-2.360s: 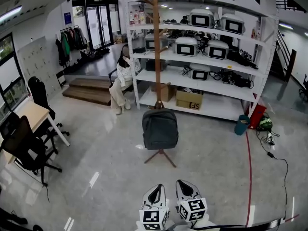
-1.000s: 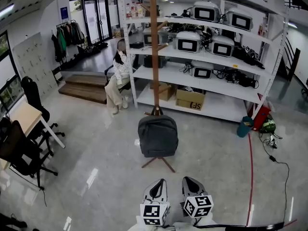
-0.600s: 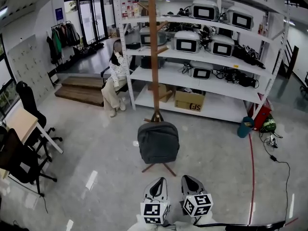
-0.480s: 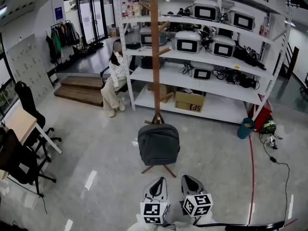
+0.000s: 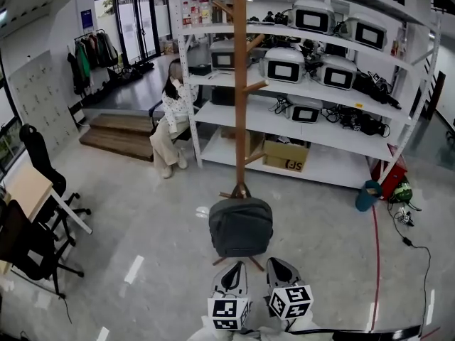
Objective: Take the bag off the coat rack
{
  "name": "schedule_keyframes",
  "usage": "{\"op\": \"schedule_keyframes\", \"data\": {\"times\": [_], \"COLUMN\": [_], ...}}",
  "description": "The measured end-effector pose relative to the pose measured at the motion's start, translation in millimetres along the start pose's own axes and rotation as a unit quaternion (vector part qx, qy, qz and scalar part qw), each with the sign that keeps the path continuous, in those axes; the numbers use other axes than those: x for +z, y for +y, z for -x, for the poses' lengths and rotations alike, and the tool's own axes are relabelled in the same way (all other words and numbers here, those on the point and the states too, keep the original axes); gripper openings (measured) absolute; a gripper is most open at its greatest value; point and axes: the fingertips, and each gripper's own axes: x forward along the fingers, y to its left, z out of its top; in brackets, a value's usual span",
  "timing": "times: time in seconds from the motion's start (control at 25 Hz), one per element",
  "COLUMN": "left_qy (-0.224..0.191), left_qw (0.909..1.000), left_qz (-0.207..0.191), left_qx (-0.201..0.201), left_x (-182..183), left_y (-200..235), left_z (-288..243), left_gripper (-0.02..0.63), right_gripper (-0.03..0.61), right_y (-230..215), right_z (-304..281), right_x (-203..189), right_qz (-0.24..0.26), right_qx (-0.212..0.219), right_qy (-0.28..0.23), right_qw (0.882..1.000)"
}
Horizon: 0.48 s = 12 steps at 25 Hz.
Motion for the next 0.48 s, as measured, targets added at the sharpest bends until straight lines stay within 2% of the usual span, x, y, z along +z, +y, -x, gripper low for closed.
{"op": "schedule_keyframes", "data": {"times": [0.48], "left_qy": [0.001], "left_qw": [0.9999], "left_qz": [-0.008], "left_qx": [-0.015], "left_x": [13.3], "left_y": [37.9], "left_z": [-57.2], "left_gripper": [-0.015], "right_gripper": [0.012], "right_y": [-8.7], "right_z": [-65.8], "right_x": [13.7], "right_qz": [0.002], "right_qx": [-0.013], "right_qy": [-0.004], "right_qw": [1.000]}}
